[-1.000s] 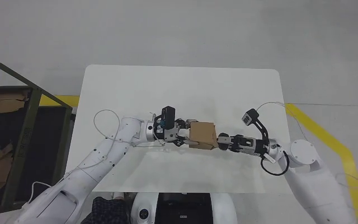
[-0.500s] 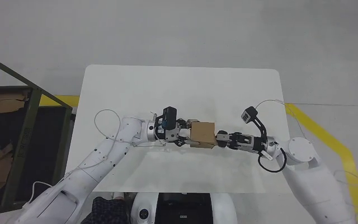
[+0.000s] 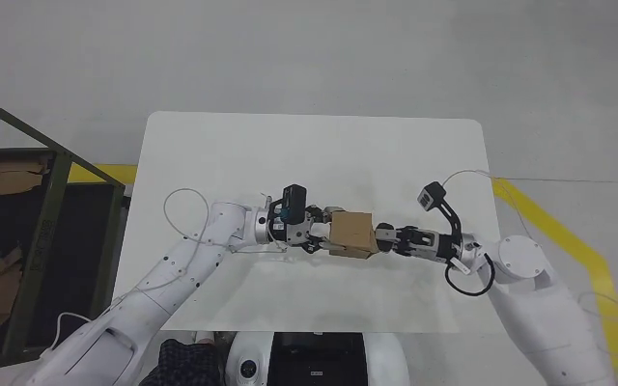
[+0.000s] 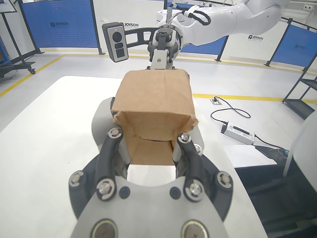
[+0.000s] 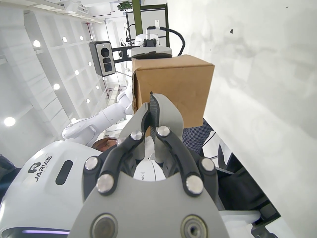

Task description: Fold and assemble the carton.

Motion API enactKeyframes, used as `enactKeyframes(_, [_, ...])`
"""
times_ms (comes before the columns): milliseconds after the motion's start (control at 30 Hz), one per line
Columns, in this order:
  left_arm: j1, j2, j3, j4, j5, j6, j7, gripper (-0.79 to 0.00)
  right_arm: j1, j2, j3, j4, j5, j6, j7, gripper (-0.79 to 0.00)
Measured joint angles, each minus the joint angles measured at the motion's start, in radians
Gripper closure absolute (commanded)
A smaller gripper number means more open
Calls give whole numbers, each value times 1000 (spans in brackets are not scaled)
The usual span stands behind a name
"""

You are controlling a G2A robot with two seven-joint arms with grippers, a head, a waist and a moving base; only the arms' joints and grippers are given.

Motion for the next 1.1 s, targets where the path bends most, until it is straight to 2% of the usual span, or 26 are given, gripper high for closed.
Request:
enactKeyframes(400, [-9, -8, 9, 12, -14, -3, -17, -351, 10, 0, 1, 2, 0, 1, -1, 0])
enactKeyframes(733, [-15, -11, 2, 28, -21, 1, -15, -351, -74, 11, 63, -30, 42, -8, 14, 0])
enactKeyframes(967, [-17, -13, -1, 34, -20, 2, -14, -351, -101, 12, 65, -59, 53, -3, 15, 0])
enactKeyframes(1100, [-17, -14, -1, 35, -18, 2, -14, -351, -102, 11, 57, -63, 57, 1, 13, -28])
